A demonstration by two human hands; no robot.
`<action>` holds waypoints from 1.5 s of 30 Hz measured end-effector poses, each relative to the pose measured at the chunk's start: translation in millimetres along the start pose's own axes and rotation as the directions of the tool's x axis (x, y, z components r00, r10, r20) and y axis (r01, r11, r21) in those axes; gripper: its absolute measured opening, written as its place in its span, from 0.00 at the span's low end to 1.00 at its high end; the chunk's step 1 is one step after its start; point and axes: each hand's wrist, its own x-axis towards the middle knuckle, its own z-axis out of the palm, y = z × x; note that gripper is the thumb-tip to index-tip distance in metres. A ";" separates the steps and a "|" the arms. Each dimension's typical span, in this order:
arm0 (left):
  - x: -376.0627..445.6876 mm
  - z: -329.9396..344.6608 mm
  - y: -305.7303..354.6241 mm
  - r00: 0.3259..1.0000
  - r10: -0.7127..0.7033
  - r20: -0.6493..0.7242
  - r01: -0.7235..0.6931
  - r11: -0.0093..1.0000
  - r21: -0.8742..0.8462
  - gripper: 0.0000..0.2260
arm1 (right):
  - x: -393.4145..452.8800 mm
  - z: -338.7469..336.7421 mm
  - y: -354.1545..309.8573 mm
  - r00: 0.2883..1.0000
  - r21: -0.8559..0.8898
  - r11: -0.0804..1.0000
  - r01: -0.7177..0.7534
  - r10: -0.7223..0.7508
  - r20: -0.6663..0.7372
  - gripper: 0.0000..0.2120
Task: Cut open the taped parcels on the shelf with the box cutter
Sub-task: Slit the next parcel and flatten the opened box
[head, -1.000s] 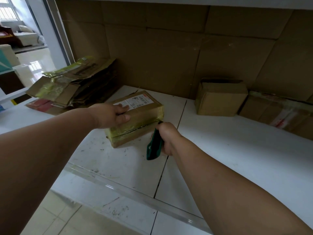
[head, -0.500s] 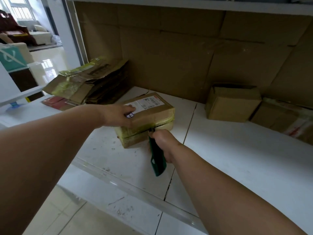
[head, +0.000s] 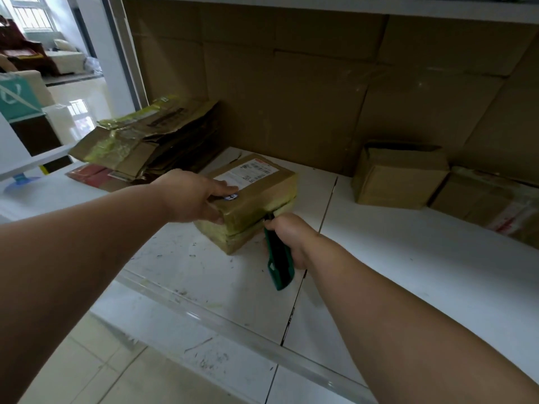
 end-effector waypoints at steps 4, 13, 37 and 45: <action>6.1 5.0 17.3 0.996 0.004 -0.092 0.010 0.989 0.147 0.31 | -4.1 -8.7 -5.0 0.994 -0.168 0.986 -0.020 0.037 0.098 0.05; 2.5 3.2 27.4 0.998 -0.039 -0.052 0.047 0.988 0.147 0.30 | -15.5 -7.0 10.7 0.968 -0.173 0.985 0.007 0.037 0.249 0.06; 26.1 1.8 48.2 0.999 -0.047 0.020 0.048 0.998 -0.034 0.29 | -21.7 -57.8 28.0 0.959 -0.262 0.926 0.271 -0.284 -0.012 0.05; 28.0 7.5 49.0 0.997 -0.060 -0.048 0.064 0.993 0.102 0.28 | -22.8 -42.5 24.8 0.836 -0.517 0.746 0.419 -0.540 -0.101 0.07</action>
